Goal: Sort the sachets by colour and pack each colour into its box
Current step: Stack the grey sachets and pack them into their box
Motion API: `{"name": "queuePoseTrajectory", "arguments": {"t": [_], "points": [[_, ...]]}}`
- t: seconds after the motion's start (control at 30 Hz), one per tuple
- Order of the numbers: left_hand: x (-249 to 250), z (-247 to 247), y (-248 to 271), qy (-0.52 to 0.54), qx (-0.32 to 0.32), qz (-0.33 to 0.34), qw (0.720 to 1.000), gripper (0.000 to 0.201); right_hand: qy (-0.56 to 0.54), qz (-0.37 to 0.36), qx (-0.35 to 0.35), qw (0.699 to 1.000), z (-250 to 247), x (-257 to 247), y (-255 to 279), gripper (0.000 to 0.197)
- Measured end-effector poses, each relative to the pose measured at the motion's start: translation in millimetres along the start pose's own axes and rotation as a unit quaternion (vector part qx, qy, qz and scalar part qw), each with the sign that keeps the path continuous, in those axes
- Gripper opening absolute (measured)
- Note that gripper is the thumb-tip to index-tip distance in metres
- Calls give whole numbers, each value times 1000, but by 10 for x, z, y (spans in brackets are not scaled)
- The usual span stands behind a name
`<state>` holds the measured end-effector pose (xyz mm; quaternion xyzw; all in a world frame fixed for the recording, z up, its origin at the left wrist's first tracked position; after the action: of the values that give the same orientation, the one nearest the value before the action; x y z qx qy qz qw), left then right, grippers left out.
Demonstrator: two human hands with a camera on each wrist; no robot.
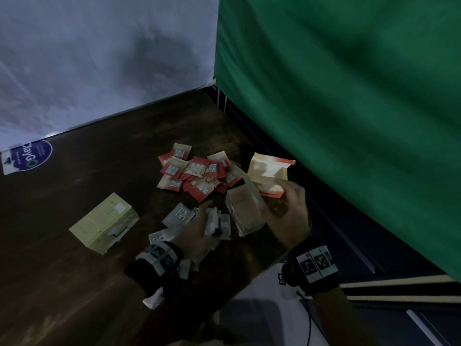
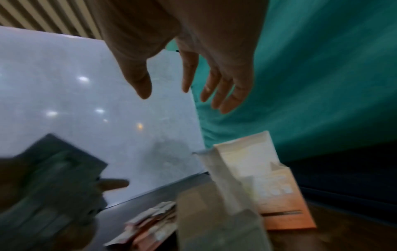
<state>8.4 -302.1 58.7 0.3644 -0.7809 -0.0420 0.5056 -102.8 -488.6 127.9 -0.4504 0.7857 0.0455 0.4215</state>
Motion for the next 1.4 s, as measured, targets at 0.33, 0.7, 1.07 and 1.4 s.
{"name": "queuePoseTrajectory", "arguments": {"t": [0.33,0.7,1.07,1.4], "points": [[277,-167,164,497,-85,-98,858,41,-29,-135,-309,941,867,-730,262,134],[232,-247,287,475,-131,-72,867,16,-133,-146,-308,930,935,-677,321,113],[-153,-117,346,380,-114,-132,908,38,-91,27,-368,925,983,-383,416,108],[-261,-81,388,503,-79,-199,837,31,-173,131,-273,937,954,-211,292,54]]}}
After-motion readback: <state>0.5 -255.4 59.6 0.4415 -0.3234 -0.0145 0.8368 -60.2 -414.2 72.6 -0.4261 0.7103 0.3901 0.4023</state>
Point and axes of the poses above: each hand's wrist, its own y-axis away from the middle knuckle, its own z-axis out of the palm, x = y × z, the point moved 5 cm from there along -y, towards the middle knuckle, and after that the axes turned 5 degrees about -z, right-handed, at the moved point
